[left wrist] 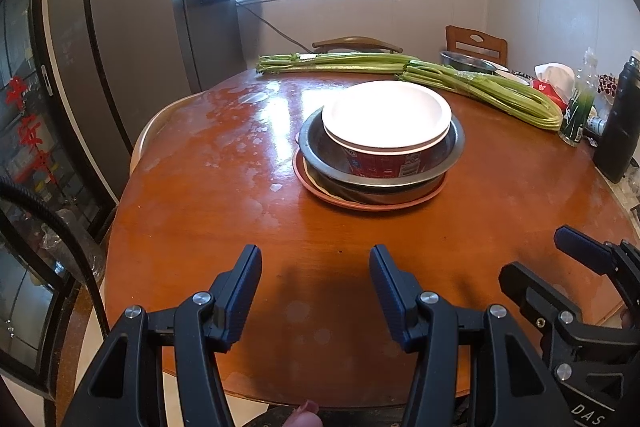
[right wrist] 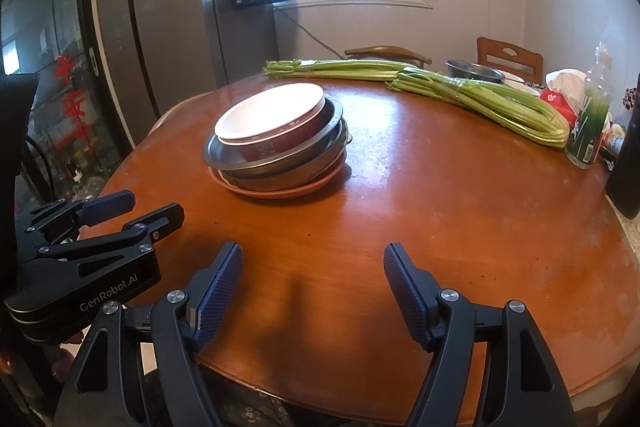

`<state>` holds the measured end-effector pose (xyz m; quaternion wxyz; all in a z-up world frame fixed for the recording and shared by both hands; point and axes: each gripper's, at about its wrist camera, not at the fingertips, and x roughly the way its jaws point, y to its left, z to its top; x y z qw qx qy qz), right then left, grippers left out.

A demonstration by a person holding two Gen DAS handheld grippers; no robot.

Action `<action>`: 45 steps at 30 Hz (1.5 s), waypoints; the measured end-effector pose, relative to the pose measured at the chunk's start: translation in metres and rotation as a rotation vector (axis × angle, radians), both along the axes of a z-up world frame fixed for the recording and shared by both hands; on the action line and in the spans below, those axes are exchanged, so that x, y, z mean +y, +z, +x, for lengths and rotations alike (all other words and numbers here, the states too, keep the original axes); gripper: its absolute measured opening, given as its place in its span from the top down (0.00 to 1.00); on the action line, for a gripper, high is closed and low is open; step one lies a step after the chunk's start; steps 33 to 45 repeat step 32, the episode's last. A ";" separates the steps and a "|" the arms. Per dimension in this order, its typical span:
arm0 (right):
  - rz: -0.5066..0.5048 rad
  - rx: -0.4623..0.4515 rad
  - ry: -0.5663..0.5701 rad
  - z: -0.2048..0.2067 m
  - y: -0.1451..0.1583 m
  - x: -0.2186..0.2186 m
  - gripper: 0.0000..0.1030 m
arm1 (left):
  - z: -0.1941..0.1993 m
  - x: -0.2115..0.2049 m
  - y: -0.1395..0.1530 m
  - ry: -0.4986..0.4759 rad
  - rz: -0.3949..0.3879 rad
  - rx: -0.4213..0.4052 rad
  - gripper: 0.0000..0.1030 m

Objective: Organize plates and bowls

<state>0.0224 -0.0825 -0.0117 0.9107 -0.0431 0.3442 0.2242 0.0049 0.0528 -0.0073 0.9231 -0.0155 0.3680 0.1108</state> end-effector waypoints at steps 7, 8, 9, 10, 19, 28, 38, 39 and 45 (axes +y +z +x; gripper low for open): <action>-0.001 0.004 -0.001 0.000 0.000 -0.001 0.28 | 0.000 -0.002 -0.002 0.002 0.000 0.005 0.46; -0.002 0.004 0.000 -0.001 -0.001 -0.001 0.28 | 0.000 -0.001 -0.002 0.002 0.001 0.005 0.46; -0.002 0.005 0.000 0.000 0.000 -0.001 0.28 | 0.000 -0.001 -0.002 0.001 0.001 0.007 0.46; -0.002 0.006 0.000 0.000 0.000 -0.002 0.28 | 0.000 -0.001 -0.002 0.002 0.000 0.009 0.46; -0.008 0.014 -0.006 0.002 -0.004 -0.002 0.28 | 0.000 0.001 -0.003 0.001 0.004 0.015 0.46; -0.017 0.026 -0.010 0.011 -0.010 -0.011 0.28 | 0.010 0.009 -0.007 0.016 -0.002 0.042 0.46; -0.023 0.045 -0.046 0.033 -0.009 -0.039 0.28 | 0.024 0.035 -0.004 0.042 -0.022 0.062 0.46; -0.023 0.045 -0.046 0.033 -0.009 -0.039 0.28 | 0.024 0.035 -0.004 0.042 -0.022 0.062 0.46; -0.023 0.045 -0.046 0.033 -0.009 -0.039 0.28 | 0.024 0.035 -0.004 0.042 -0.022 0.062 0.46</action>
